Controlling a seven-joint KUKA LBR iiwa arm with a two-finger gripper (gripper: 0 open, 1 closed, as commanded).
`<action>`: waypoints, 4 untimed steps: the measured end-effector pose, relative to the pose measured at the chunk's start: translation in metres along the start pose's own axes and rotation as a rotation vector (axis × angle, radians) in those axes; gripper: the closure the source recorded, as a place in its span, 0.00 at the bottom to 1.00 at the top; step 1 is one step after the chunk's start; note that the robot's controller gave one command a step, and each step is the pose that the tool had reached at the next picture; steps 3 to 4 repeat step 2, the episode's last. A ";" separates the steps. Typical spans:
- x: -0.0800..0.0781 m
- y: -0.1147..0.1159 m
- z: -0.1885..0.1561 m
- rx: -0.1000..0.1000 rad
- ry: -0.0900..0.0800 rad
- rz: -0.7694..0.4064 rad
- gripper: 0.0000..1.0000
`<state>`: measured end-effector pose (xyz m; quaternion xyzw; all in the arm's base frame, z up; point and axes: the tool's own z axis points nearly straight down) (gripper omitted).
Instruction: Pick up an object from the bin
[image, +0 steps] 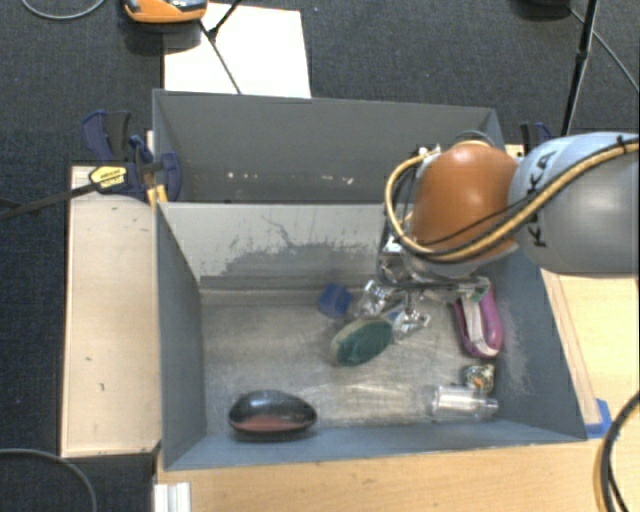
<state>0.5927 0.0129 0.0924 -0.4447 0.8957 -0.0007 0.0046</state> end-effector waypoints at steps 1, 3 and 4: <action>-0.001 -0.001 -0.015 -0.002 0.003 0.004 1.00; -0.004 -0.003 -0.112 0.003 0.000 0.010 1.00; -0.004 -0.003 -0.112 0.003 0.000 0.010 1.00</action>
Offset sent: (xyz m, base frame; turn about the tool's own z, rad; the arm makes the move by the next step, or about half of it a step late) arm 0.0000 0.0000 0.0135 0.0000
